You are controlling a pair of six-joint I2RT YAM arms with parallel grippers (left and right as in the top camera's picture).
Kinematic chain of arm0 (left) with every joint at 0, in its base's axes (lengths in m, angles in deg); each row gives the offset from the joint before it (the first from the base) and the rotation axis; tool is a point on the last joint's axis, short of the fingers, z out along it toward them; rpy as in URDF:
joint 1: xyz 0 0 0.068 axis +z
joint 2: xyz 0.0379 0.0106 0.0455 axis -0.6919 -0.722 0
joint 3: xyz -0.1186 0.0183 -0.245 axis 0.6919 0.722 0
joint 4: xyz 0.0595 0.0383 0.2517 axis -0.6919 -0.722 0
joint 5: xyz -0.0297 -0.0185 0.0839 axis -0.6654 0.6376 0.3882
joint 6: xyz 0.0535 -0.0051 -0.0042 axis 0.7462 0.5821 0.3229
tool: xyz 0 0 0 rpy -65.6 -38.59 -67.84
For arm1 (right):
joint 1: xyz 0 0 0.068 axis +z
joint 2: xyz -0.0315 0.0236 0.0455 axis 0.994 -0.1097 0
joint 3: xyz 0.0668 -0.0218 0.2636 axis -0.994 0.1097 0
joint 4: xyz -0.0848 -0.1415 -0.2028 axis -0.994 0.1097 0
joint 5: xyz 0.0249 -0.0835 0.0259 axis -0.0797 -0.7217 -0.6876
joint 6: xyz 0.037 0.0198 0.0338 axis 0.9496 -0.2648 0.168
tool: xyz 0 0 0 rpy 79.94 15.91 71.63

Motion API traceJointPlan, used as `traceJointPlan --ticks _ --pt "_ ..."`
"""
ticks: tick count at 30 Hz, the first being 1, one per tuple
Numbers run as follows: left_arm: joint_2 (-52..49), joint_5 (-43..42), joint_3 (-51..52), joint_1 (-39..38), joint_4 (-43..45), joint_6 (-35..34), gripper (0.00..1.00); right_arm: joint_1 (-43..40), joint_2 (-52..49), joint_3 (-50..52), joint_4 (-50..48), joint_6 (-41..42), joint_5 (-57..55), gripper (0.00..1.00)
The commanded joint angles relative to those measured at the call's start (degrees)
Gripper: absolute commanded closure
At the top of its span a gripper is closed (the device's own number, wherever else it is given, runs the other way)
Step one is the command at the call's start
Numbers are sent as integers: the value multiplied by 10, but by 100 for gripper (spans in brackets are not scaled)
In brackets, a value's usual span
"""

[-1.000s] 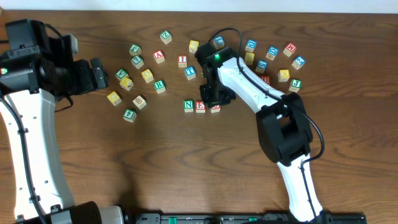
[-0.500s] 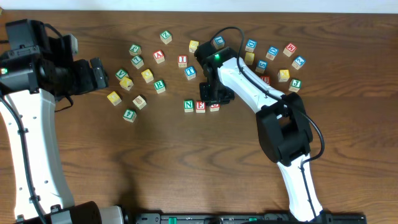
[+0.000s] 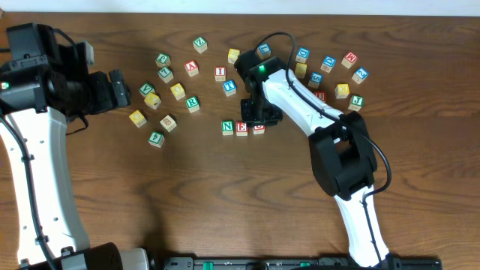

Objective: Spell out NEURIPS
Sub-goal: 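Lower the red U block beside the red E block, then open the right gripper and raise it away from the U block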

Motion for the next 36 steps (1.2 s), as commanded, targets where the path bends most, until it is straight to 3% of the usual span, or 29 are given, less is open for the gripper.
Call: traceJointPlan --ticks 1,4,19,25,36 --pt "4 -7 -13 1 0 -1 2 -1 22 3 4 5 5 59" --pt "4 -7 -13 2 0 -1 2 -4 24 2 7 4 6 55" --pt "4 -7 -13 1 0 -1 2 -28 103 2 11 -21 16 56" --pt "4 -7 -13 2 0 -1 3 -42 139 2 12 -26 16 52" --pt "4 -7 -13 2 0 -1 2 -44 143 2 10 -37 9 48"
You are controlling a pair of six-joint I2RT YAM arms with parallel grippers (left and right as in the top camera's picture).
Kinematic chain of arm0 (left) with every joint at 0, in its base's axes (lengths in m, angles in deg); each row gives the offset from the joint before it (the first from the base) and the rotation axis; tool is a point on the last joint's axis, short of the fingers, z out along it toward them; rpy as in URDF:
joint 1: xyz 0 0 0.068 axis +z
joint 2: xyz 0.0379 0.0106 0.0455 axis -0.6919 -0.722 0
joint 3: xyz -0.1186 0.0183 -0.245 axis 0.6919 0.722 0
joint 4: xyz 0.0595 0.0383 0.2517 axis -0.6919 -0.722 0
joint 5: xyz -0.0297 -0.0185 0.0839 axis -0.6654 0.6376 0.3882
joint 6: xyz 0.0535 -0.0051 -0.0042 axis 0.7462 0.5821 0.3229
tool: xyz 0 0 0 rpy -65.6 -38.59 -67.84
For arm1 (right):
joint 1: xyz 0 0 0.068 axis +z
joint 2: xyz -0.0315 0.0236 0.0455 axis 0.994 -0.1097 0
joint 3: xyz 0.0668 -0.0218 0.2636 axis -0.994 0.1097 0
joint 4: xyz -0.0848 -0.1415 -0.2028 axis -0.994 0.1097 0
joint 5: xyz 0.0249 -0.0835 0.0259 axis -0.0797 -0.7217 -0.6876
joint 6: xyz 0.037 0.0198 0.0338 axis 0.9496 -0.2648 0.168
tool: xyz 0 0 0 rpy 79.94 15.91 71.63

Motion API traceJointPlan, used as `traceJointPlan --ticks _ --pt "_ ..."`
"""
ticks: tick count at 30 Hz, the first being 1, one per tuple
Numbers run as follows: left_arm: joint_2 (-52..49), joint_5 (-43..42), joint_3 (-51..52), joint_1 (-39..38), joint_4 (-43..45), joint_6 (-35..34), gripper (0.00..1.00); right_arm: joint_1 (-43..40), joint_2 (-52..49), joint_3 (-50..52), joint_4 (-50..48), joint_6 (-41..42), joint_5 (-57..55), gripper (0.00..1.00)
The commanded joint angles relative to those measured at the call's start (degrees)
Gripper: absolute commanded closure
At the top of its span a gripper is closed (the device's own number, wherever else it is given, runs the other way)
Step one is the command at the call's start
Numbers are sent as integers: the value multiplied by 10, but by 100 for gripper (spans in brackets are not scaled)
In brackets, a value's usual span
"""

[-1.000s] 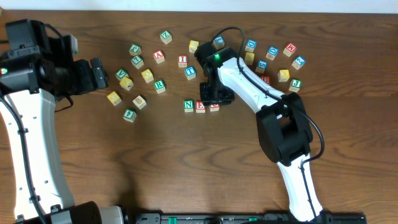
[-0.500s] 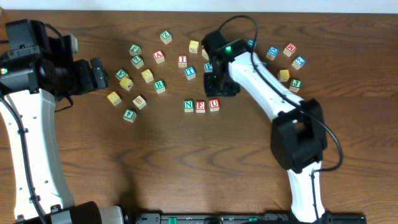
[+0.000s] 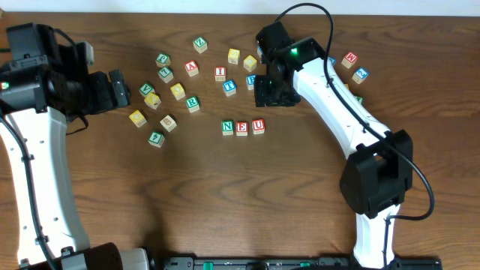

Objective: Spell out NEURIPS
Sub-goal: 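Open the right gripper and raise it away from the U block, then move the right gripper over the green R block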

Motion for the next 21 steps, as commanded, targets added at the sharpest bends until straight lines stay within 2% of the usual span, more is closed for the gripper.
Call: traceJointPlan --ticks 1,21 --pt "4 -7 -13 2 0 -1 2 -3 10 2 -4 -9 -6 47" --pt "4 -7 -13 1 0 -1 2 -3 9 2 -59 -19 -14 43"
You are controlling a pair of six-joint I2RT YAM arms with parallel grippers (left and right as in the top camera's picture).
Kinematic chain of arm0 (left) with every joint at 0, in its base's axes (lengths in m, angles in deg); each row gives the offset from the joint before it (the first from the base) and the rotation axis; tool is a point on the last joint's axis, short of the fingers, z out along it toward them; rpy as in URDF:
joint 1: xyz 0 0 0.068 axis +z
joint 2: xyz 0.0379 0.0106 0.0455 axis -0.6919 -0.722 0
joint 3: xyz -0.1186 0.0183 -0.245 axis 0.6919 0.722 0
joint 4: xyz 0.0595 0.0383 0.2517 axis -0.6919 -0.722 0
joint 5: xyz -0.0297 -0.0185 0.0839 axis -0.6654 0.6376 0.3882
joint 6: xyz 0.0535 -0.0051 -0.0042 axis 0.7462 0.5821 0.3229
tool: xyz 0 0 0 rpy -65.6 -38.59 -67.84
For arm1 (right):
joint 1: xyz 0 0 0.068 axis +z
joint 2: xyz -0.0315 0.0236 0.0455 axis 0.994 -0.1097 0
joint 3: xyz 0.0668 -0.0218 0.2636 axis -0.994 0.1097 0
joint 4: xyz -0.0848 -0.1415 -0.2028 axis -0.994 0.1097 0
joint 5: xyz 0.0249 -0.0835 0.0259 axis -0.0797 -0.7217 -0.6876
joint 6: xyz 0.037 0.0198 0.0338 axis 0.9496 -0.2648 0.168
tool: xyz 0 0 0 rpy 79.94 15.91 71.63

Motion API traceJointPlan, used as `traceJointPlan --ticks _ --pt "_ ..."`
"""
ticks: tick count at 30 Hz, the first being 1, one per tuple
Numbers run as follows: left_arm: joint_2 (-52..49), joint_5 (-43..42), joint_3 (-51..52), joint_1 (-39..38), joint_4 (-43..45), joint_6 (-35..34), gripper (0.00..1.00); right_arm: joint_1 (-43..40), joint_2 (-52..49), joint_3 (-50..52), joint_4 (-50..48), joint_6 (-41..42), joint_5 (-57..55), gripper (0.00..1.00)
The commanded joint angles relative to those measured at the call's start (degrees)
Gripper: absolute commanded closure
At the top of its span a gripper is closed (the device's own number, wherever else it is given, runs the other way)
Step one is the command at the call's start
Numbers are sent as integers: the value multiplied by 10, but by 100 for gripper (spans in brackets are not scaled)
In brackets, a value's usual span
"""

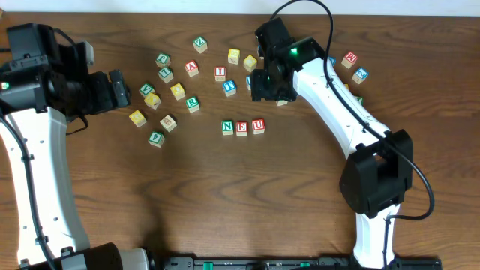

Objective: Spell out NEURIPS
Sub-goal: 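Move the right gripper over the green R block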

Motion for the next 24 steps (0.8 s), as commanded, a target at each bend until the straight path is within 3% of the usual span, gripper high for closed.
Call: traceJointPlan --ticks 1,24 --pt "4 -7 -13 1 0 -1 2 -3 9 1 -6 -14 -4 43" --pt "4 -7 -13 2 0 -1 2 -3 9 0 -3 -62 45 42"
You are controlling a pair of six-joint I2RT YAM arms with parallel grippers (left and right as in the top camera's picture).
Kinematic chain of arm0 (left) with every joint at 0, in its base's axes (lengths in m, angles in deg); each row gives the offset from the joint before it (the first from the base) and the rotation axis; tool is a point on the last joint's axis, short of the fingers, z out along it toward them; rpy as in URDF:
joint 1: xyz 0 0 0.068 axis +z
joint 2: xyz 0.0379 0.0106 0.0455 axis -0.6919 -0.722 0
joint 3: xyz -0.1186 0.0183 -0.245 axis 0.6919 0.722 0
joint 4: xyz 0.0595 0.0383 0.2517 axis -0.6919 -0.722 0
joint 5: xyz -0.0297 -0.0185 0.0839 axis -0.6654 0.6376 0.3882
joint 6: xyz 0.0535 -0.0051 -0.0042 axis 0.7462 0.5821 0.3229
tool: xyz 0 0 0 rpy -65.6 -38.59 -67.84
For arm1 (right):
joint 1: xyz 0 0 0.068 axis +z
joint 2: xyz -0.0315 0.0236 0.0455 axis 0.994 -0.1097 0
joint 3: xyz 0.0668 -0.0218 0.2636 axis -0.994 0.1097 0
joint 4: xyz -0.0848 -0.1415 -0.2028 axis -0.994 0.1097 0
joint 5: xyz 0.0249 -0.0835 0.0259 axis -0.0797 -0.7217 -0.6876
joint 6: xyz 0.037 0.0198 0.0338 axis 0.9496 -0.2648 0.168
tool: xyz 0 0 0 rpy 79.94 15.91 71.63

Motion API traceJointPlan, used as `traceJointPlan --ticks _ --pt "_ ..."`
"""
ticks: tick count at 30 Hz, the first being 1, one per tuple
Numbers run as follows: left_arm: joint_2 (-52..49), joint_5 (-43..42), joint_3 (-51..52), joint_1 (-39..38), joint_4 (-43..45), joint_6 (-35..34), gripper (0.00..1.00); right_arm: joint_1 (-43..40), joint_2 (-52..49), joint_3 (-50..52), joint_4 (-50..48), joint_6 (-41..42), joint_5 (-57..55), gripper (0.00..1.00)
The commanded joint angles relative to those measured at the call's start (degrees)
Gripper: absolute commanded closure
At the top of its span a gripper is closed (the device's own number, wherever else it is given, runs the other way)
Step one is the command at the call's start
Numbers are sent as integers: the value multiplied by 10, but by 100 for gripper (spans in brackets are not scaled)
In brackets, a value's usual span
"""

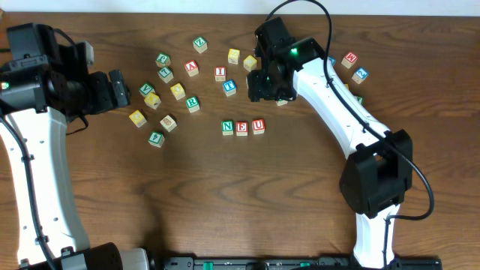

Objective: Spell out NEURIPS
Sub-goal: 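Move the right gripper over the green R block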

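Note:
Three blocks stand in a row at mid-table: green N (227, 127), red E (241, 128) and red U (258, 126). A green R block (193, 103) lies to their upper left, and a red I block (220, 73) is farther back. My right gripper (259, 88) hovers behind the row, just right of a blue block (229, 88). Its fingers are hidden under the wrist. At the far left, my left gripper (120, 88) is open, holds nothing, and points toward the left cluster of blocks.
Loose letter blocks are scattered across the back. Among them are two yellow blocks (234, 55), a green Z (199, 45), a red A (192, 67), a green F (156, 139) and a red W (349, 58). A block (282, 101) peeks out from under the right arm.
My right gripper has shifted slightly left and now covers the blue block that showed at its left edge. The N, E, U row and the left arm are unchanged.
My right gripper was first down at the U block, at the right end of the row beside N and E. Then it was back among the loose blocks with U standing free. Since then it has edged left over a blue block there.

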Motion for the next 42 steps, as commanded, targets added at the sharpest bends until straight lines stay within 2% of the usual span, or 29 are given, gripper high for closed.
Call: traceJointPlan --ticks 1,15,21,42 --pt "4 -7 -13 1 0 -1 2 -3 9 -2 4 -23 21 42" --pt "4 -7 -13 2 0 -1 2 -2 9 -17 10 -28 23 41" --pt "4 -7 -13 2 0 -1 2 -2 9 -60 8 -38 24 40" --pt "4 -7 -13 2 0 -1 3 0 -8 -80 -84 -49 14 38"
